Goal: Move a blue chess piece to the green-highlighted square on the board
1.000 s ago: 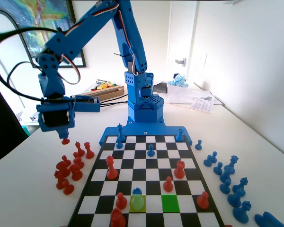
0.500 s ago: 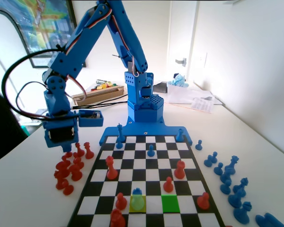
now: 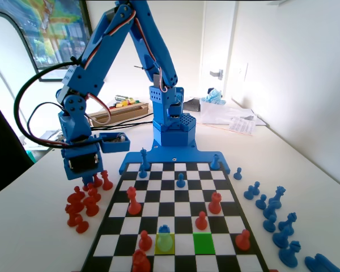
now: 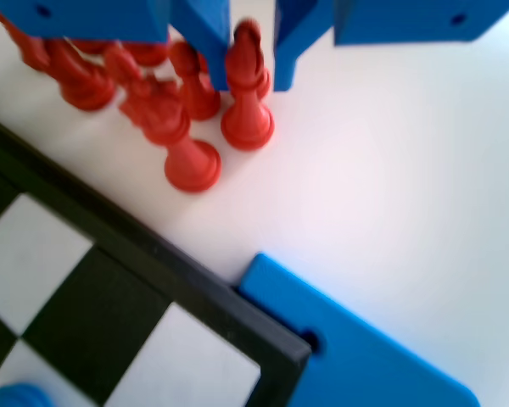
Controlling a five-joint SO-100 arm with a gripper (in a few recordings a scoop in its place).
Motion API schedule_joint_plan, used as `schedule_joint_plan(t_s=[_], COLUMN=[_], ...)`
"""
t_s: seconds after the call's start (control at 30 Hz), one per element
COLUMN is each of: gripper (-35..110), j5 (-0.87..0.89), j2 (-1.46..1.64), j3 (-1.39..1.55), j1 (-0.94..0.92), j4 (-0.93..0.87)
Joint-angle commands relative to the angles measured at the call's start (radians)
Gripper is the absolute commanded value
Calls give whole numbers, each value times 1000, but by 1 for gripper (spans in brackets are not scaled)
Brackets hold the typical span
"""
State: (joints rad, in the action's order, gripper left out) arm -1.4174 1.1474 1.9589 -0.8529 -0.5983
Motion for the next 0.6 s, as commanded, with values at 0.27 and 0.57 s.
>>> schedule_joint_plan(t_s=[0.27, 0.57], gripper=[12, 11], j5=[-66, -61], j2=[109, 236], j3=[-12, -127], j1=[-23, 0], j4=[-34, -265])
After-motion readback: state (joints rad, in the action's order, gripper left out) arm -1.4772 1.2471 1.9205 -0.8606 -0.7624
